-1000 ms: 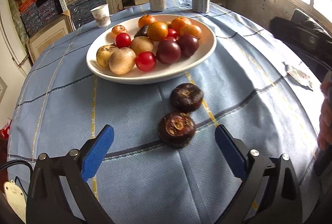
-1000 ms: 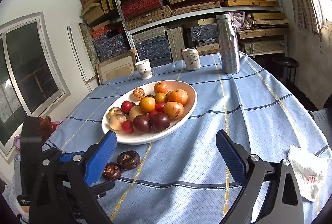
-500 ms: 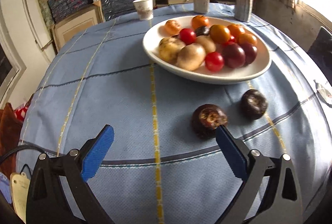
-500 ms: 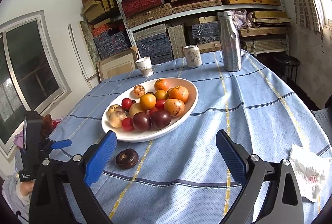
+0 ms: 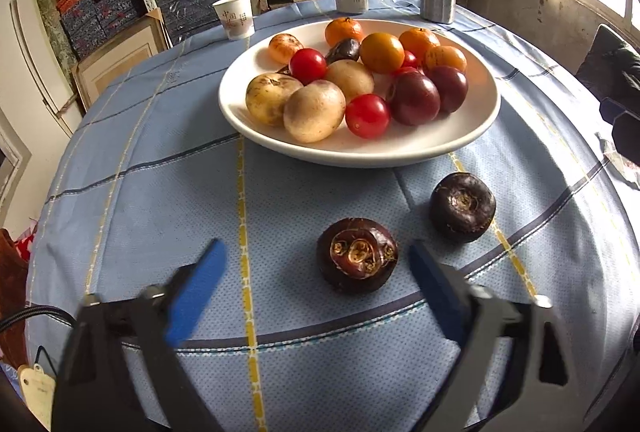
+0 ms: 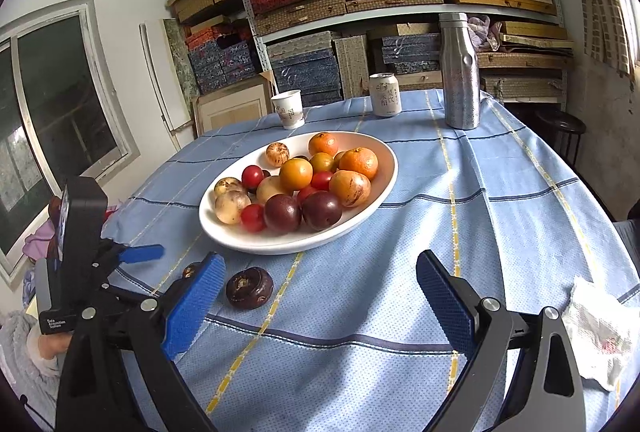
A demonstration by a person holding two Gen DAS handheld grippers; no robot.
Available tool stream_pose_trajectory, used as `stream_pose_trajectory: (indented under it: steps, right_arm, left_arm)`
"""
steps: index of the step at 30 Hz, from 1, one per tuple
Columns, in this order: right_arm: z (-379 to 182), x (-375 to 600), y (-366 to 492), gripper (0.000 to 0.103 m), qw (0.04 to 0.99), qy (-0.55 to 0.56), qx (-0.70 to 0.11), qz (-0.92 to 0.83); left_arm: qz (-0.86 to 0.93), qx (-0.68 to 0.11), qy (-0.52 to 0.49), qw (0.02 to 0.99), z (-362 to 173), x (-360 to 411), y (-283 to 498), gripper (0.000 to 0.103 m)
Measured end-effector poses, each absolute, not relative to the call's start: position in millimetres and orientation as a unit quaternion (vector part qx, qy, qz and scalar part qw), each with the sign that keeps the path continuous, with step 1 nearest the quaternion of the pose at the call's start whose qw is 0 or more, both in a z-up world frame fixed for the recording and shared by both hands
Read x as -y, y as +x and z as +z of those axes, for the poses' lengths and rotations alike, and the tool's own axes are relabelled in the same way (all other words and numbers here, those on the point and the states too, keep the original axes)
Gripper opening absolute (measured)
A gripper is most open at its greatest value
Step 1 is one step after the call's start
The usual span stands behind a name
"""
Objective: Organize fruits
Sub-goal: 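Grasp a dark brown fruit with the left tool while the right tool grasps another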
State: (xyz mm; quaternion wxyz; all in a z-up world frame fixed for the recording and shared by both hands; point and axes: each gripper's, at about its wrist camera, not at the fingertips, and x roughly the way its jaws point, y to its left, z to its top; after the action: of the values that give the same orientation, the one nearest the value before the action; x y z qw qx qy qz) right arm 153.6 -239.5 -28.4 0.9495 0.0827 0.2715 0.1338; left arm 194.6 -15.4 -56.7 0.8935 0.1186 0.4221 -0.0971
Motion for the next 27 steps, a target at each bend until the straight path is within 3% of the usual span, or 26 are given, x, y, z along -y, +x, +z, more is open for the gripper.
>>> stream_pose_trajectory:
  steps: [1, 5, 10, 18, 27]
  right_arm:
    - [-29, 239, 154, 0.097, 0.949, 0.081, -0.272, 0.134]
    - [-31, 237, 154, 0.097, 0.948, 0.076, -0.276, 0.136]
    - [-32, 234, 155, 0.097, 0.948, 0.070, -0.280, 0.137]
    - [-41, 199, 158, 0.097, 0.934, 0.005, -0.314, 0.170]
    - [-50, 135, 186, 0.086, 0.907, -0.103, -0.365, 0.184]
  left_arm:
    - [-0.101, -0.427, 0.115, 0.891, -59, 16, 197, 0.067]
    - [-0.111, -0.434, 0.110, 0.887, -61, 16, 199, 0.061]
    - [-0.129, -0.440, 0.095, 0.884, -63, 14, 200, 0.042]
    - [-0.068, -0.422, 0.070, 0.902, -54, -22, 202, 0.042]
    - [-0.075, -0.416, 0.061, 0.904, -49, -29, 198, 0.042]
